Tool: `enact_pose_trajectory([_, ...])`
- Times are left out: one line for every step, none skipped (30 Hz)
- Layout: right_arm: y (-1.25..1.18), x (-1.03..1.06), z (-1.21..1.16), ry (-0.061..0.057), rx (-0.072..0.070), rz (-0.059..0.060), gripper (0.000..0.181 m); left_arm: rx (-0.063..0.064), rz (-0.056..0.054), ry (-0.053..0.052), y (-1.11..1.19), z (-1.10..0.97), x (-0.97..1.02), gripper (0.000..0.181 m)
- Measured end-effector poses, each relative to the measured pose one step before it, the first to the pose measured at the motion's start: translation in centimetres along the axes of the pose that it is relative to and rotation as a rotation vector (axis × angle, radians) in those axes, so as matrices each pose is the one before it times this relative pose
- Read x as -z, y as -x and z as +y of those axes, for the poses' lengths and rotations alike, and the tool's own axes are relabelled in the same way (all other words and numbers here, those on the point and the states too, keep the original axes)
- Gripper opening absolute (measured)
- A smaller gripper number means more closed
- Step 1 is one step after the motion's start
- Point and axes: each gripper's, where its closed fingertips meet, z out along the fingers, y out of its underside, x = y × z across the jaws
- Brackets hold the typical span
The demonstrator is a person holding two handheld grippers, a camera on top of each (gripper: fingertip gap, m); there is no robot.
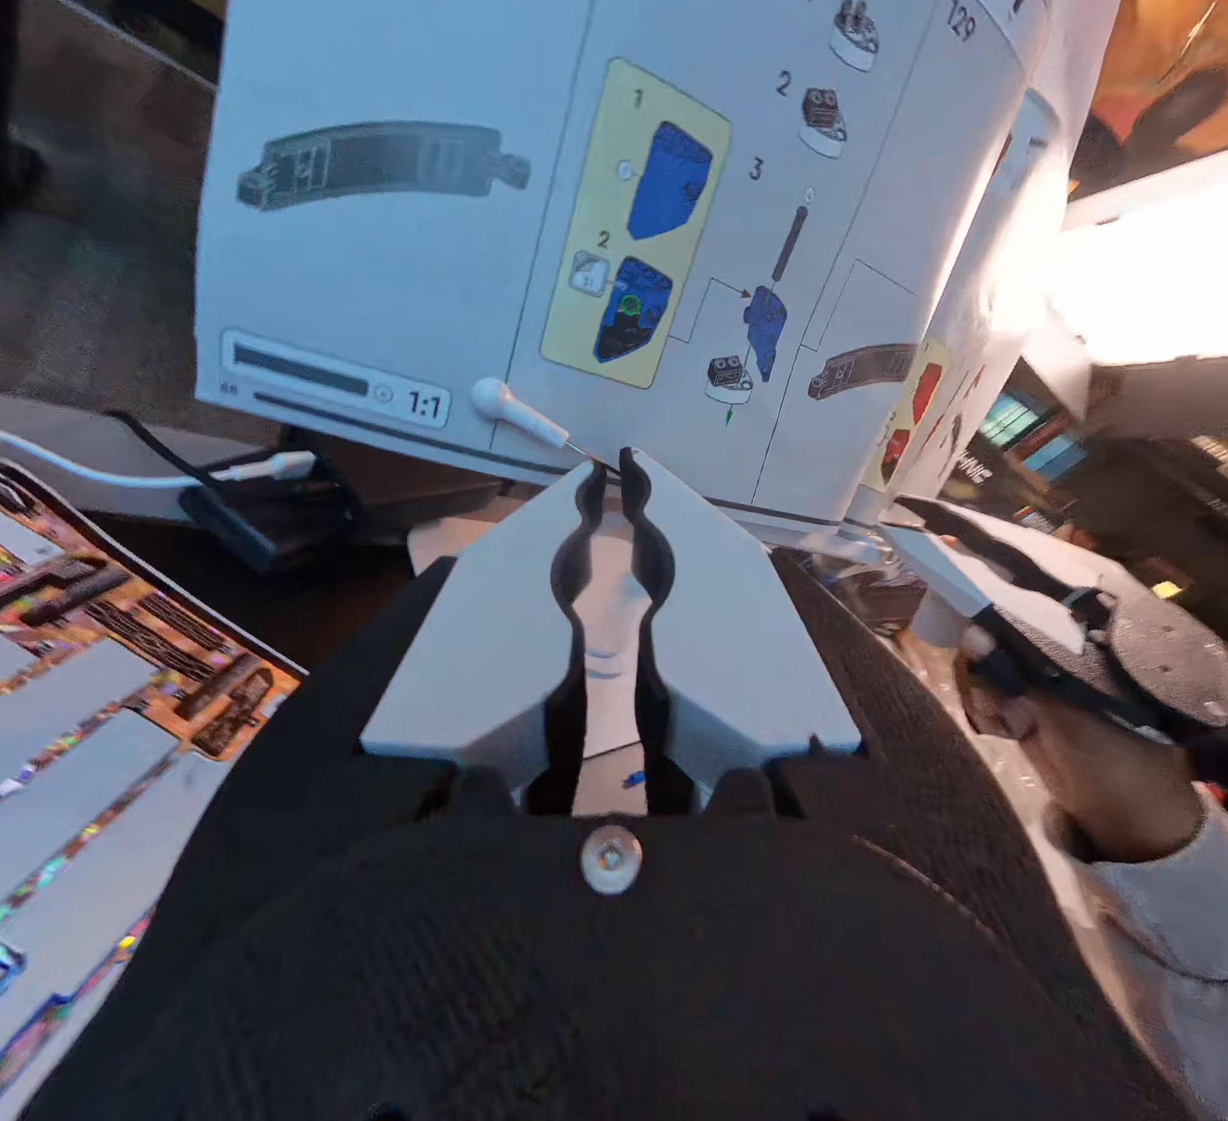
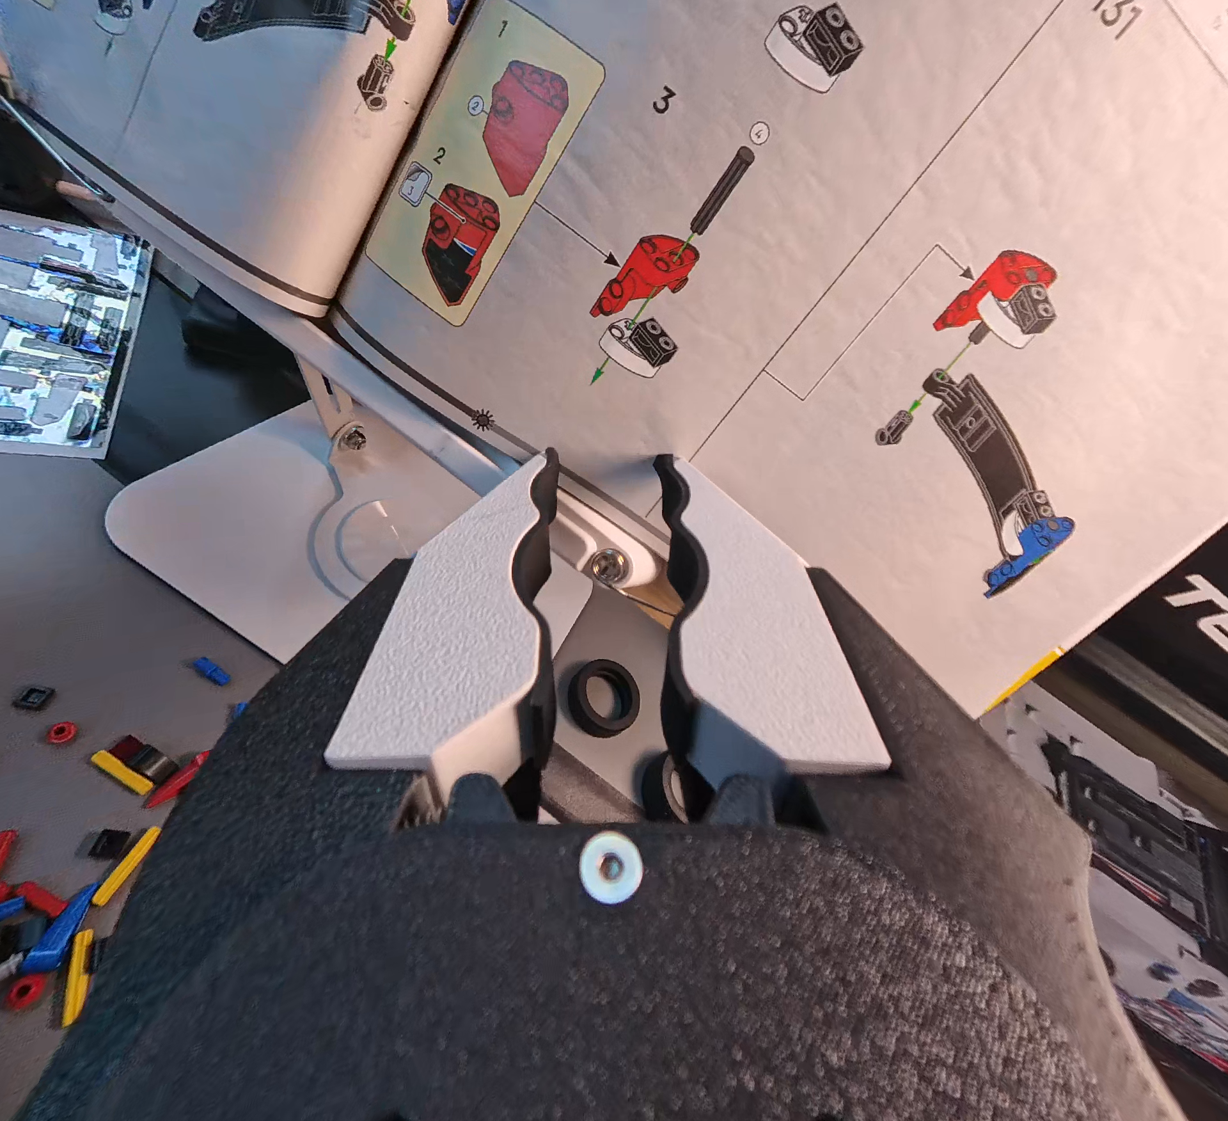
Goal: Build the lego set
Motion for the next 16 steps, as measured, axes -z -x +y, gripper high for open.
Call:
enact_pose_trajectory([-0.003,0.051,0.091,-0.0005,-0.0067,0.0001,0.029,0.0693,0.0233,-0.0051,0.161,0.307,0.119,0.002])
enact_pose_trajectory([-0.017,0.020,0.200,0.0045,-0.0048,0.0004,0.029,0.0602,0.0209,-0.0052,0.125,0.263,0.117,0.001])
enact_pose_trajectory([-0.092,0.037,0.169,-0.0001,-0.0068,0.0040,0.028,0.0535,0.0204,-0.0041,0.097,0.231,0.114,0.001])
enact_pose_trajectory([-0.176,0.061,0.195,-0.0001,-0.0164,0.0055,0.027,0.0449,0.0191,-0.0024,0.123,0.236,0.103,0.001])
enact_pose_trajectory([-0.181,0.076,0.156,-0.0035,-0.0235,0.0006,0.026,0.0337,0.0176,-0.0042,0.134,0.243,0.077,0.000])
enact_pose_trajectory([-0.154,0.088,0.155,-0.0040,-0.0256,-0.0024,0.026,0.0201,0.0118,-0.0046,0.149,0.267,0.055,0.000])
enact_pose_trajectory([-0.090,0.115,0.083,-0.0082,-0.0221,-0.0069,0.026,0.0052,0.0103,-0.0048,0.054,0.252,0.013,0.000])
enact_pose_trajectory([-0.101,0.129,0.094,-0.0069,-0.0174,-0.0048,0.027,-0.0091,0.0067,-0.0044,-0.012,0.202,0.003,0.000])
enact_pose_trajectory([-0.134,0.178,0.091,-0.0032,-0.0137,-0.0026,0.028,-0.0177,0.0008,-0.0074,0.021,0.104,0.037,0.000])
enact_pose_trajectory([-0.045,0.193,0.128,0.0016,-0.0094,-0.0092,0.030,-0.0289,0.0041,-0.0078,-0.073,0.027,0.086,0.000])
enact_pose_trajectory([-0.047,0.186,0.208,0.0055,-0.0077,-0.0082,0.032,-0.0527,-0.0084,0.0017,-0.029,0.070,0.099,0.000])
enact_pose_trajectory([-0.120,0.236,0.139,-0.0022,-0.0065,-0.0048,0.033,-0.0856,-0.0317,0.0163,0.125,0.221,0.128,0.000])
enact_pose_trajectory([-0.129,0.214,0.189,-0.0002,-0.0021,-0.0037,0.033,-0.0955,-0.0368,0.0226,0.202,0.313,0.168,0.000])
enact_pose_trajectory([-0.133,0.210,0.195,-0.0022,-0.0020,-0.0037,0.033,-0.0732,-0.0177,0.0148,0.037,0.258,0.211,0.000])
enact_pose_trajectory([-0.117,0.195,0.214,-0.0013,-0.0048,-0.0038,0.033,-0.0576,-0.0077,0.0014,-0.055,0.094,0.328,0.000])
enact_pose_trajectory([-0.074,0.167,0.244,0.0008,-0.0079,-0.0055,0.034,-0.0620,-0.0052,-0.0062,-0.165,-0.037,0.400,0.000])
